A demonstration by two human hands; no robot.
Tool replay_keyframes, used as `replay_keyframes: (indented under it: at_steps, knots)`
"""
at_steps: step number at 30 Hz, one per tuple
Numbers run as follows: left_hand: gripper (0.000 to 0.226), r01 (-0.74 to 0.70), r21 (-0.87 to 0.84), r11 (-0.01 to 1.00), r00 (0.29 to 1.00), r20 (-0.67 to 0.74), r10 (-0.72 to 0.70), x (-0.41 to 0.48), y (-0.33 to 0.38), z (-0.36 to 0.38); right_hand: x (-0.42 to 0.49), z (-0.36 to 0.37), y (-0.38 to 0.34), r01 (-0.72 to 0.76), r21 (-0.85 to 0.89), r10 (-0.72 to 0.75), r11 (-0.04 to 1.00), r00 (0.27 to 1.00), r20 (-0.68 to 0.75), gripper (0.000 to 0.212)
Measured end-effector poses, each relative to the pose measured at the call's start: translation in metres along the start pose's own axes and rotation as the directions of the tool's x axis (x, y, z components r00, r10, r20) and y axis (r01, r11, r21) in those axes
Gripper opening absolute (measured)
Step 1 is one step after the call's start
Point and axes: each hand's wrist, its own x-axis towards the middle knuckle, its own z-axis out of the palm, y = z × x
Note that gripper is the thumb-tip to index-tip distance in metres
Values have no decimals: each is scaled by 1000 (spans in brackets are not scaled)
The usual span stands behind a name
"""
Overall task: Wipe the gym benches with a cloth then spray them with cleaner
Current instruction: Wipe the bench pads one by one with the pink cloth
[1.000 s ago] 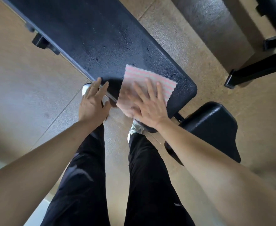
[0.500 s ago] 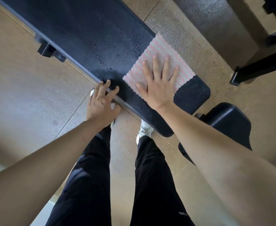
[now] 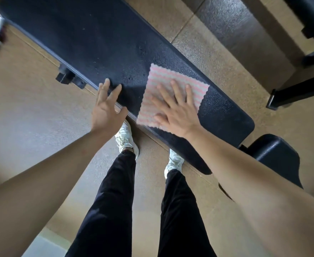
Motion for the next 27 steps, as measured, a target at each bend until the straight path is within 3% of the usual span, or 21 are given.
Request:
replay_keyframes:
  at_steps: [6, 10, 15, 20, 25, 27]
  knots:
    - [80, 9, 161, 987, 999, -32, -4, 27, -23, -5, 63, -30, 37, -325, 116, 331, 938, 943, -28, 64]
    - [80, -33, 183, 983, 998, -38, 41, 26, -34, -5, 79, -34, 21, -411, 145, 418, 900, 908, -16, 67]
    - [69, -58, 157, 986, 998, -9, 60, 28, -33, -15, 68, -22, -45, -199, 114, 204, 973, 978, -31, 73]
    - [62, -133, 32, 991, 991, 28, 132, 28, -50, -32, 57, -14, -107, -46, 118, 51, 992, 998, -34, 70]
    - [60, -132, 65, 989, 991, 10, 132, 29, -65, -43, 69, -21, -81, 117, 41, -117, 992, 993, 2, 65]
    - [61, -114, 105, 988, 993, 13, 114, 31, -70, -47, 84, -26, -60, 118, -11, -118, 993, 993, 18, 67]
